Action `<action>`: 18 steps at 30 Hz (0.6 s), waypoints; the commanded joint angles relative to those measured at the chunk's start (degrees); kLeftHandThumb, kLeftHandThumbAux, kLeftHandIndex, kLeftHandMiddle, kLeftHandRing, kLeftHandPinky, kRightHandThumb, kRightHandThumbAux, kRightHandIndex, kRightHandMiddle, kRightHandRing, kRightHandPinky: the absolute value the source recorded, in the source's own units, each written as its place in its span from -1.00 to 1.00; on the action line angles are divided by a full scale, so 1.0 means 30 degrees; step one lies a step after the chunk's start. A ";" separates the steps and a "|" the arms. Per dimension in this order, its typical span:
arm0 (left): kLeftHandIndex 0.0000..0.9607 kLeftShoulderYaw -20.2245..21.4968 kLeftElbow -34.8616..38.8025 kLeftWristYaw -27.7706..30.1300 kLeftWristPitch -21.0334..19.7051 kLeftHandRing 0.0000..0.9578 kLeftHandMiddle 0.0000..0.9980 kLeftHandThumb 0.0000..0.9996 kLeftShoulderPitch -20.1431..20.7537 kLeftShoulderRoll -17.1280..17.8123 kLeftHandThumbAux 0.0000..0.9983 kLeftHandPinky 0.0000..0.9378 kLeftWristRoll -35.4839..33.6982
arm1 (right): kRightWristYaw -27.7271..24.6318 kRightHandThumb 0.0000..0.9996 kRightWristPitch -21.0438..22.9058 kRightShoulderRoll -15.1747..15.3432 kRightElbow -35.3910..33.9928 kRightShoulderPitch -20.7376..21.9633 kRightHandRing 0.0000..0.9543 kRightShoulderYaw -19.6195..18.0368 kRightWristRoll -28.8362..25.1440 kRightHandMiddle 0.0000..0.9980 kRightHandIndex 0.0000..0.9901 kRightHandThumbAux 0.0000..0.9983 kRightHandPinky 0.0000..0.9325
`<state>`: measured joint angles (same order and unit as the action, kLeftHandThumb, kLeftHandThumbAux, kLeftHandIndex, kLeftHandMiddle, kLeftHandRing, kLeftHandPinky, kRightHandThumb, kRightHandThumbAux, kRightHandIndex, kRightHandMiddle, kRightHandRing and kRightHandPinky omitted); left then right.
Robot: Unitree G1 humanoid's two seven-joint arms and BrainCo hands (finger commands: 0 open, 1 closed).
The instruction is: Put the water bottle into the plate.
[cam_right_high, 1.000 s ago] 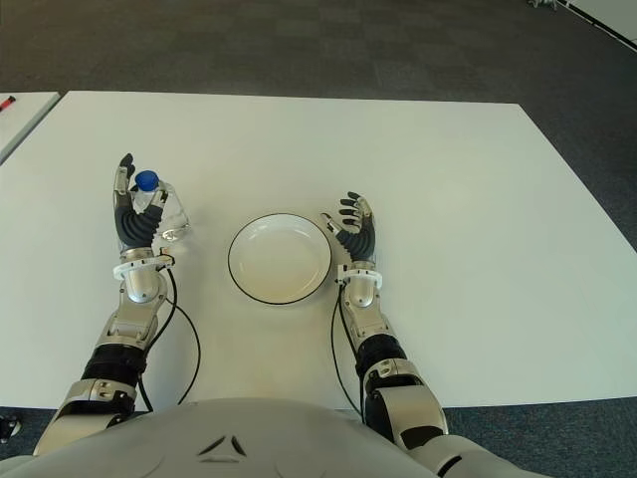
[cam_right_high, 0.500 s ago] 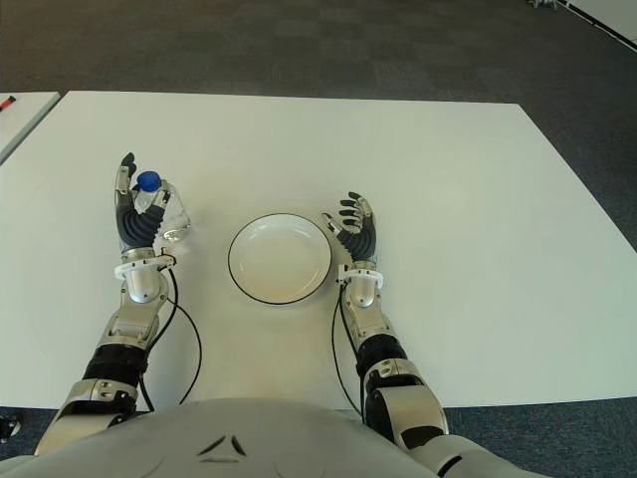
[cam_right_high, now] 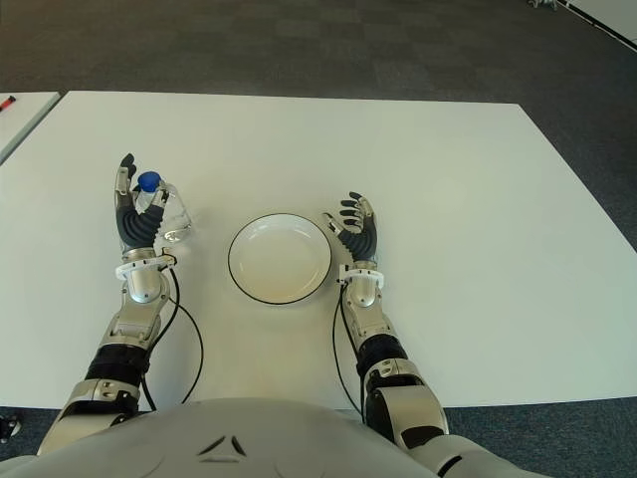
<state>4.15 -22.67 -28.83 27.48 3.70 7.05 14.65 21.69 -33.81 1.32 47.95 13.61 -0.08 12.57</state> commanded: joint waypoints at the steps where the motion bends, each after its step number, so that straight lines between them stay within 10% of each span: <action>1: -1.00 -0.0002 -0.0258 0.0136 -0.0276 -0.91 -1.00 -0.02 0.0215 0.0119 0.09 -0.71 0.0374 | -0.0087 0.41 0.0511 0.0134 0.0763 -0.0713 -0.24 -0.0075 -0.0151 -0.33 -0.61 0.44 -0.17; 18: -1.00 -0.0054 -0.0606 0.1315 -0.1322 -0.92 -1.00 0.15 0.0458 0.0020 -0.11 -0.64 -0.0207 | -0.0077 0.42 0.0547 0.0178 0.0663 -0.0790 -0.24 -0.0021 -0.0051 -0.32 -0.61 0.46 -0.17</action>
<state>3.80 -23.13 -26.14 24.93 3.97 7.26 14.59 21.71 -33.81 1.42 47.94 13.60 -0.07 12.69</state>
